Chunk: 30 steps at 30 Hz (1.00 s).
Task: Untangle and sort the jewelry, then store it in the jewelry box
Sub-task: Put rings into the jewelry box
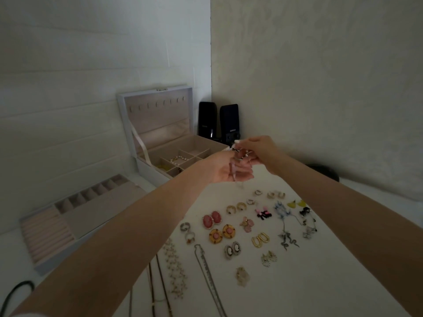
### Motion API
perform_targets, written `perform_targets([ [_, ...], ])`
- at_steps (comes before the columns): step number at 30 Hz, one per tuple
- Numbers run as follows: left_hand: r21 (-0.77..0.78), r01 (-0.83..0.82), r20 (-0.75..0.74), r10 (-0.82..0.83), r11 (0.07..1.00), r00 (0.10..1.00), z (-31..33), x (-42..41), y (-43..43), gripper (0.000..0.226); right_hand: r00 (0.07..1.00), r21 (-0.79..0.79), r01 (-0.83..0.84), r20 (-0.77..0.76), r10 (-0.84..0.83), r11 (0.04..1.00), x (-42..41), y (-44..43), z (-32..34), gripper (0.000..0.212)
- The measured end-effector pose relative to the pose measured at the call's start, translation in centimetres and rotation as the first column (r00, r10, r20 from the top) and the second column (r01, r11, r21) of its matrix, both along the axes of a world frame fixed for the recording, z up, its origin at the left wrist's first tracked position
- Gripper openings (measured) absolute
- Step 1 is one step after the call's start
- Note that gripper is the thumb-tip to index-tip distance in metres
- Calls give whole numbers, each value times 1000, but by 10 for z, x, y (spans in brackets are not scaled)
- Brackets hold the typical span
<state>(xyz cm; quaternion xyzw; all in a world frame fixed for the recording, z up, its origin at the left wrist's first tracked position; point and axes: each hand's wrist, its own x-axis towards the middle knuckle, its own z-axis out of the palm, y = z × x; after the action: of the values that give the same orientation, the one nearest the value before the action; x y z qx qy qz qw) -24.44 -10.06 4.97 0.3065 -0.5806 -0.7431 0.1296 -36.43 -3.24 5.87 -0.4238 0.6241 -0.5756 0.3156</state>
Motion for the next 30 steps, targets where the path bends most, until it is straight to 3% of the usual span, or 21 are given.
perform_targets([
  [4, 180, -188, -157, 217, 965, 963, -3, -5, -3, 28, 979, -6, -83, 187, 83, 997, 4, -2, 0, 15],
  [10, 81, -367, -205, 376, 927, 904, 1, -2, -14, 19, 974, -41, 27, 227, -17, 999, 6, -9, -4, 4],
  [14, 94, -262, -356, 278, 961, 892, 9, 7, -20, 20, 973, 39, 20, 227, -28, 999, 8, -11, -6, 14],
  [16, 101, -149, -394, 177, 984, 902, 13, 14, -21, 16, 981, 117, -138, 156, 119, 984, 10, -11, -6, 20],
  [18, 103, -72, -434, 110, 992, 894, 15, 21, -24, 14, 937, 96, -313, 194, 290, 945, 13, -11, -8, 26],
  [21, -9, -94, -424, 82, 996, 902, 15, 30, -28, 19, 877, -6, -359, 339, 340, 933, 16, -16, -8, 31],
  [24, -82, -190, -381, 146, 978, 913, 16, 36, -32, 24, 896, -9, -266, 366, 250, 964, 20, -24, -8, 7],
  [30, -177, -329, -263, 278, 927, 924, 15, 56, -54, 14, 900, -36, -165, 403, 165, 986, 21, -46, -5, 2],
])
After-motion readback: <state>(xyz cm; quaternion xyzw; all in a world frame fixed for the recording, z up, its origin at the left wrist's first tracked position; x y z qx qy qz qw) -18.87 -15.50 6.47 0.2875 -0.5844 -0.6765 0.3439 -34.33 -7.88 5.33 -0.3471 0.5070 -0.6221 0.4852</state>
